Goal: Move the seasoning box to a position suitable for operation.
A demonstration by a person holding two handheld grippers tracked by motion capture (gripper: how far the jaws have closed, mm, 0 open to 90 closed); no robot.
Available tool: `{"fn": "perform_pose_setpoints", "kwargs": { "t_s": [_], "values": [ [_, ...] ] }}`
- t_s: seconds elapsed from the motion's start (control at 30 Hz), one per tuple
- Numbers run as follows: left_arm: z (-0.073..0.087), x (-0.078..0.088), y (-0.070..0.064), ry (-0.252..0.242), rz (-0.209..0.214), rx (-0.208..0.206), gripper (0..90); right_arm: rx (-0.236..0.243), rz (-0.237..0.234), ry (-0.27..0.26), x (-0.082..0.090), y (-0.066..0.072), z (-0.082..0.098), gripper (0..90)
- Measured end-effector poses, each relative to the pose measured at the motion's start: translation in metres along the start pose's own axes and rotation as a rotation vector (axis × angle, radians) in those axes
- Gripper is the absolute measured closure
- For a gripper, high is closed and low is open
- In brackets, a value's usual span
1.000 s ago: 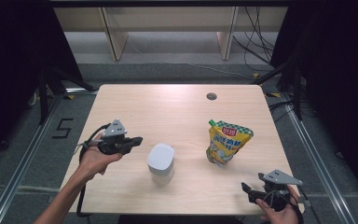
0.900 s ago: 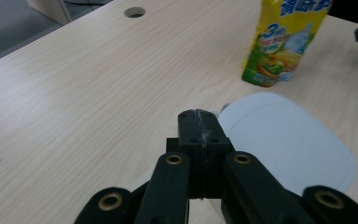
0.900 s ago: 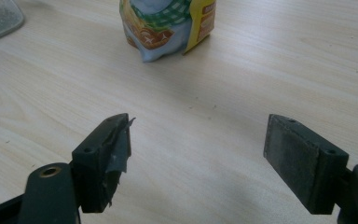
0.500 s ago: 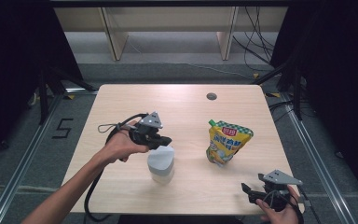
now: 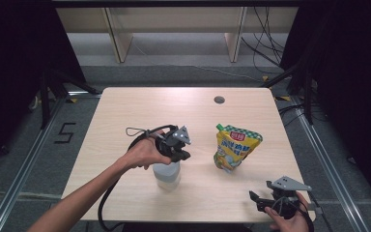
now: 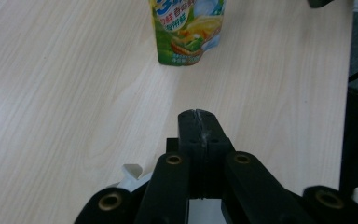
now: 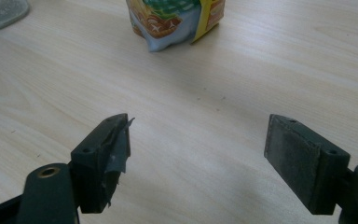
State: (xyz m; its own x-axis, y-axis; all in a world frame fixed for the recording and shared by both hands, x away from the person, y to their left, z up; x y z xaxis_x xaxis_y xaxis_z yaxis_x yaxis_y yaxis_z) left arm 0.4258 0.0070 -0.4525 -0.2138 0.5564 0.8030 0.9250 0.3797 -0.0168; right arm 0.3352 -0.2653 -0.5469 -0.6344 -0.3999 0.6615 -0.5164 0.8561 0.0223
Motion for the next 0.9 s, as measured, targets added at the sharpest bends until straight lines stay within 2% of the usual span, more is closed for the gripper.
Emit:
{"fn": "perform_pose_setpoints", "kwargs": {
  "t_s": [0.03, 0.07, 0.13, 0.23, 0.27, 0.3, 0.37, 0.43, 0.47, 0.53, 0.57, 0.6, 0.63, 0.67, 0.7, 0.73, 0.8, 0.83, 0.9],
  "values": [
    [0.000, -0.001, 0.000, 0.004, 0.002, 0.007, 89.0, 0.045, 0.003, -0.010, -0.001, -0.004, -0.001, 23.6],
    [0.002, -0.001, 0.002, 0.033, 0.002, -0.010, 89.0, 0.028, 0.003, -0.008, -0.001, -0.003, -0.001, 23.6],
    [0.004, -0.003, 0.003, 0.049, -0.005, -0.012, 89.0, 0.045, 0.006, -0.010, -0.002, -0.003, -0.001, 23.6],
    [0.004, -0.003, 0.007, 0.053, -0.011, -0.005, 88.9, 0.042, 0.006, -0.006, -0.001, -0.003, 0.000, 23.6],
    [0.004, -0.002, 0.009, 0.063, -0.016, -0.014, 89.0, 0.040, 0.001, 0.003, -0.001, -0.003, 0.000, 23.6],
    [0.004, -0.002, 0.009, 0.068, -0.013, -0.013, 88.9, 0.026, -0.013, 0.001, -0.001, -0.001, 0.000, 23.6],
    [0.004, -0.003, 0.009, 0.061, 0.002, 0.006, 87.8, 0.034, -0.001, -0.002, -0.001, -0.003, 0.000, 23.6],
    [0.005, -0.002, 0.012, 0.089, -0.016, -0.026, 86.7, 0.034, -0.008, 0.004, -0.001, -0.002, 0.001, 23.2],
    [0.008, -0.003, 0.016, 0.105, -0.042, -0.026, 86.6, 0.036, -0.009, 0.004, -0.001, -0.002, 0.001, 23.1],
    [0.012, -0.004, 0.019, 0.121, -0.041, -0.021, 86.5, 0.017, -0.009, 0.020, -0.001, 0.000, 0.002, 22.9],
    [0.014, -0.005, 0.019, 0.126, -0.037, -0.002, 86.5, 0.017, -0.013, 0.023, -0.001, 0.000, 0.003, 22.9],
    [0.017, -0.004, 0.020, 0.137, -0.040, -0.006, 86.5, 0.022, -0.016, 0.025, -0.001, 0.001, 0.003, 22.9],
    [0.018, -0.004, 0.021, 0.139, -0.039, -0.006, 86.5, 0.004, -0.019, 0.029, -0.001, 0.002, 0.003, 22.9],
    [0.020, -0.002, 0.023, 0.142, -0.038, -0.007, 86.5, 0.021, -0.010, 0.019, -0.001, 0.000, 0.002, 22.9],
    [0.022, 0.000, 0.024, 0.144, -0.042, 0.008, 86.5, 0.001, -0.021, 0.032, -0.001, 0.002, 0.003, 22.9],
    [0.024, 0.003, 0.026, 0.144, -0.045, 0.015, 86.6, 0.023, -0.009, 0.025, -0.001, 0.000, 0.003, 22.9],
    [0.026, 0.007, 0.030, 0.141, -0.047, 0.017, 86.7, 0.013, -0.016, 0.027, -0.001, 0.001, 0.003, 22.9],
    [0.028, 0.008, 0.032, 0.143, -0.045, 0.020, 86.8, 0.033, -0.022, 0.024, -0.002, -0.001, 0.003, 22.9],
    [0.032, 0.012, 0.034, 0.143, -0.047, 0.047, 86.8, 0.042, -0.012, 0.017, -0.002, -0.002, 0.002, 22.9]
  ]
}}
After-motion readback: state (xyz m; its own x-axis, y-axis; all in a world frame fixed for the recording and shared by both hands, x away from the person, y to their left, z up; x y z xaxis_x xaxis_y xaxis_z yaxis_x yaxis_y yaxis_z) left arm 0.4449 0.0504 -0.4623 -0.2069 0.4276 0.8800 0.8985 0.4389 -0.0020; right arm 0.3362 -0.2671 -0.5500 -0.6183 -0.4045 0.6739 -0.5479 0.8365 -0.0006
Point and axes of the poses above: each handheld gripper's, and its own axes: x roughly backward along the jaws, z roughly out of its underside, y roughly to its left, the point moved 8 cm from there along -x, roughly forward along the jaws, and after that the axes turned 6 degrees about x, right-handed, at the moved point
